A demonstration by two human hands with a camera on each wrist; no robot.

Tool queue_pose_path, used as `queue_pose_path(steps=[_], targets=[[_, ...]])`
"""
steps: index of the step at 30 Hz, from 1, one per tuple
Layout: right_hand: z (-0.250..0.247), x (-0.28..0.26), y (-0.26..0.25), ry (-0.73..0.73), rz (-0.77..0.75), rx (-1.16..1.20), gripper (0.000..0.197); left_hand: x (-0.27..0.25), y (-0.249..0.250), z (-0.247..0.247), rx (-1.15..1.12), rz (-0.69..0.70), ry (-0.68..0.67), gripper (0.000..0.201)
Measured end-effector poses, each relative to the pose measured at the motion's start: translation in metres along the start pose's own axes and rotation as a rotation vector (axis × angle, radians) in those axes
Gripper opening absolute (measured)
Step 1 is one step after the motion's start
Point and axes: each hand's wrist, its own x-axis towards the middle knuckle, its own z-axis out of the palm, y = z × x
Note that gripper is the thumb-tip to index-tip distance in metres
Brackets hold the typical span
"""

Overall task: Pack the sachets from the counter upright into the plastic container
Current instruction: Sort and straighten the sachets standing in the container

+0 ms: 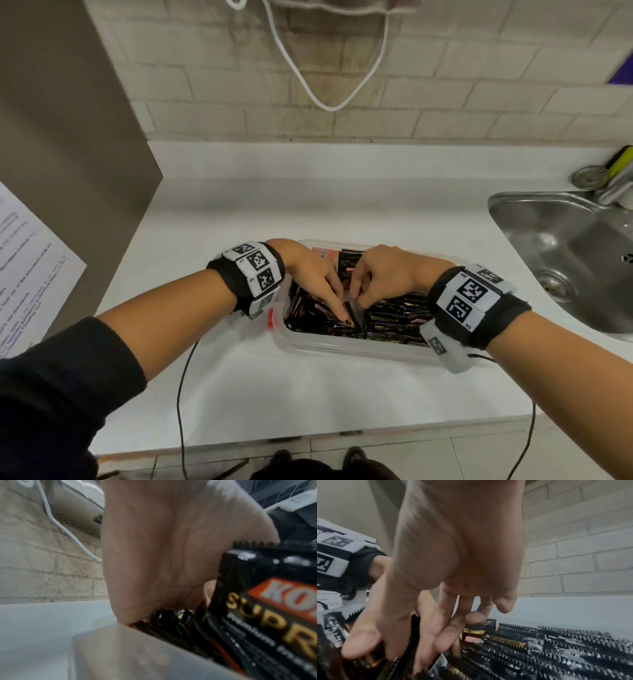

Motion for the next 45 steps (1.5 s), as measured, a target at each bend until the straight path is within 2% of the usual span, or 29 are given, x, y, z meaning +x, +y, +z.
queue_pose_path(steps=[2, 5, 9, 12, 14, 15, 18, 23, 27, 31, 33, 41, 45], targets=[[0.005, -0.001, -0.001, -0.032, 0.019, 0.037, 0.013, 0.001, -0.001, -0.001, 0.013, 0.002, 0.002, 0.052], [0.008, -0.003, -0.002, -0.041, 0.004, 0.1, 0.023, 0.002, -0.001, -0.002, 0.035, 0.012, -0.008, 0.051], [0.011, -0.005, -0.003, -0.026, -0.036, 0.186, 0.013, 0.002, 0.0, -0.003, 0.051, -0.007, -0.023, 0.038], [0.011, -0.007, -0.003, -0.034, -0.045, 0.248, 0.013, 0.003, 0.0, -0.002, 0.047, -0.004, -0.016, 0.052], [0.008, -0.009, -0.001, 0.015, -0.051, 0.312, 0.016, 0.004, 0.0, -0.001, 0.037, -0.016, 0.0, 0.068], [0.005, -0.01, -0.001, 0.035, -0.06, 0.346, 0.018, 0.004, 0.001, 0.0, 0.024, -0.022, 0.001, 0.07], [-0.002, -0.015, 0.002, 0.059, -0.087, 0.407, 0.021, 0.006, 0.0, 0.003, -0.028, -0.028, 0.0, 0.061], [-0.012, -0.019, 0.008, 0.099, -0.112, 0.468, 0.016, 0.008, 0.001, 0.006, -0.021, -0.014, 0.043, 0.066], [-0.028, -0.02, 0.015, 0.247, -0.105, 0.488, 0.015, 0.005, 0.003, 0.008, -0.022, 0.028, 0.038, 0.055], [-0.045, -0.013, 0.02, 0.437, -0.12, 0.408, 0.018, 0.005, 0.003, 0.008, -0.011, 0.0, 0.032, 0.061], [-0.046, -0.008, 0.02, 0.48, -0.119, 0.347, 0.018, 0.006, 0.002, 0.009, -0.007, -0.011, 0.05, 0.062], [-0.018, 0.014, 0.015, 0.397, -0.112, 0.033, 0.016, 0.002, 0.006, 0.009, 0.008, -0.033, 0.031, 0.066], [-0.009, 0.02, 0.008, 0.392, -0.075, -0.057, 0.025, 0.001, 0.008, 0.009, -0.006, -0.035, 0.026, 0.066]])
